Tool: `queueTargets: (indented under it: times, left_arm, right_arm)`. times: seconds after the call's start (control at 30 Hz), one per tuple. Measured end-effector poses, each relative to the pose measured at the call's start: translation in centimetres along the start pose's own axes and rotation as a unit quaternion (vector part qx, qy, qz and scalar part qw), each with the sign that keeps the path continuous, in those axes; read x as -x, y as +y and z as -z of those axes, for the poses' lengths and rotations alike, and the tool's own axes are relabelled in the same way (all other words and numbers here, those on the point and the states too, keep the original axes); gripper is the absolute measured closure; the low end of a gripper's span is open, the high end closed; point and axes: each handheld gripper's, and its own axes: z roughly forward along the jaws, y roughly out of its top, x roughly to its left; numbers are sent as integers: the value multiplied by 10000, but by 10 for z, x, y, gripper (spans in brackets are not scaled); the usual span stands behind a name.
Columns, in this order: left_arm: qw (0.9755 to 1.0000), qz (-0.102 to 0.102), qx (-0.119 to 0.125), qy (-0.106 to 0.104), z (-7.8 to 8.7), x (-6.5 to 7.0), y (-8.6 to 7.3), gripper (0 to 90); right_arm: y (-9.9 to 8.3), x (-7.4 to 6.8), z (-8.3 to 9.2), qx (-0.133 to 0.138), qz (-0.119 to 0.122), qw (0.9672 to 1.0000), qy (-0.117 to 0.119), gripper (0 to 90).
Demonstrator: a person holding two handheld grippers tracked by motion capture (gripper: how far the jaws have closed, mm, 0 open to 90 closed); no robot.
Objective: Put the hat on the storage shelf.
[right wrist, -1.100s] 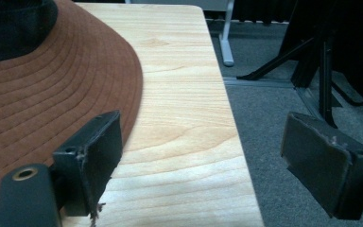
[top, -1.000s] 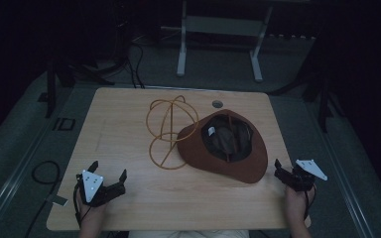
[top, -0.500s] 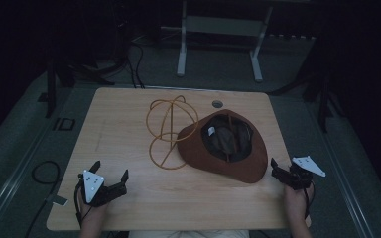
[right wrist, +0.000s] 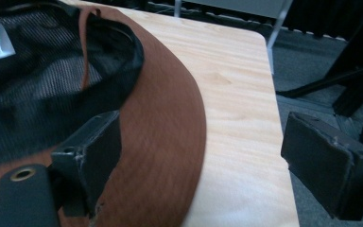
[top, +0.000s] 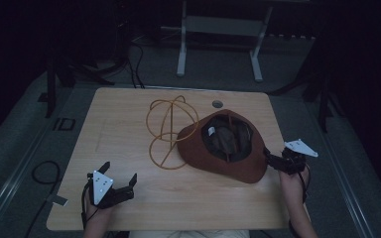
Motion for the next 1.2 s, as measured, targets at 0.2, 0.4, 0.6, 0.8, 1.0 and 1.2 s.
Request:
queueTargets:
  times: [0.2,0.4,0.6,0.8,1.0,1.2]
  left_arm:
    - [9998,176,-103,-11,2,3,3,30]
    - [9997,52,-239,-47,2,9,5,30]
    - [9995,-39,-259,-199,7,12,9,30]
    - [9987,-234,-306,-343,7,17,9,30]
    - [9981,-242,-373,-436,6,18,9,30]
    - [9975,-190,-479,-489,5,17,8,30]
  right_arm:
    - [19,-4,-16,-207,-29,9996,213,131]
    - [39,-17,-37,-244,402,9987,173,119]
    - [51,-28,-60,-470,199,9975,489,125]
    - [60,-38,-78,-633,326,9955,622,202]
    - [64,-39,-101,-982,292,9933,531,251]
    - [62,-45,-117,-1282,327,9903,430,252]
